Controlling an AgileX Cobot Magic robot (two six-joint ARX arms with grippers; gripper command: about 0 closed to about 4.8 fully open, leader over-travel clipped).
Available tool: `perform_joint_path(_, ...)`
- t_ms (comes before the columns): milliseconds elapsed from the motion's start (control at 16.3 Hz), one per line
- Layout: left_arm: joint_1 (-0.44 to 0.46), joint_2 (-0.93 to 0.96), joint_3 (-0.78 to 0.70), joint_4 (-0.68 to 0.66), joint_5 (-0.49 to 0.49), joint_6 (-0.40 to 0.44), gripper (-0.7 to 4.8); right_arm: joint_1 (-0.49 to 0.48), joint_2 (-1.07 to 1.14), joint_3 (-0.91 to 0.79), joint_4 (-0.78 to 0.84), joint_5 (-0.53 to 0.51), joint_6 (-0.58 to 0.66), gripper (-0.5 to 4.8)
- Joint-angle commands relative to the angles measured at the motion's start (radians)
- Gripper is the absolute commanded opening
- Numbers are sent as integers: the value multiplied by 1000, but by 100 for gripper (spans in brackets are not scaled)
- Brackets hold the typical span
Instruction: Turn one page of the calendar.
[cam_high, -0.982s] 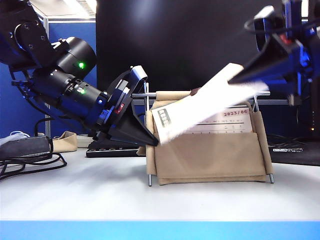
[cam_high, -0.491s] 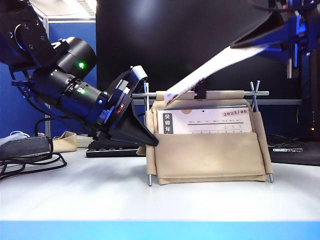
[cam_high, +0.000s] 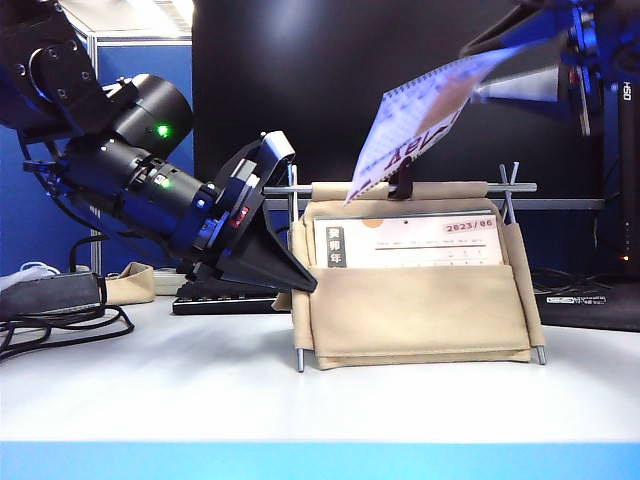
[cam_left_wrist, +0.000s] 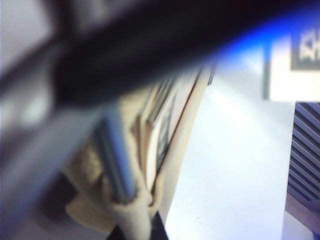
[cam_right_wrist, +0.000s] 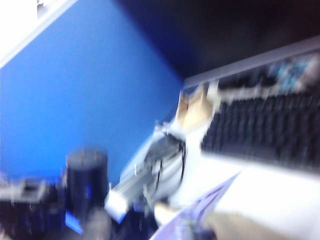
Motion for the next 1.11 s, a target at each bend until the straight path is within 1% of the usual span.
perform_joint_path(61,-1,2,-2,-25,-2,14,-6,21,-4,65,33,1,68,190)
perform_joint_path(123,-1,2,-2,-25,-2,15,-6,36,-3,92,33,-4,91,190)
perform_joint_path(184,-1,2,-2,-25,-2,15,-6,72,-1,130,33,-2,103,190)
perform_joint_path(246,-1,2,-2,-26,-2,14,-6,107,6,168,33,2,79,189)
perform_joint_path(368,-1,2,-2,-34,-2,15,-6,111,18,223,3,2,24,188)
perform_joint_path(491,-1,2,-2,-50,-3,26,-6,48,16,236,-115,-57,-4,190)
perform_joint_path(553,-1,2,-2,-49,-4,26,-6,42,16,231,-214,-87,-56,196)
perform_joint_path(614,-1,2,-2,-43,-6,29,-6,43,10,204,-388,-122,-195,204)
perform_joint_path(675,-1,2,-2,-43,-6,29,-6,45,2,179,-499,-100,-314,203)
perform_joint_path(737,-1,2,-2,-44,-6,29,-6,53,-6,160,-572,-64,-396,203)
perform_joint_path(798,-1,2,-2,-45,-6,29,-6,56,-8,131,-658,-5,-500,203)
perform_joint_path(860,-1,2,-2,-46,-6,30,-6,56,-6,104,-735,85,-640,203)
perform_joint_path(921,-1,2,-2,-46,-6,34,-6,59,-5,103,-769,135,-707,203)
perform_joint_path(1105,-1,2,-2,-45,-7,37,-6,63,-3,103,-779,206,-764,203)
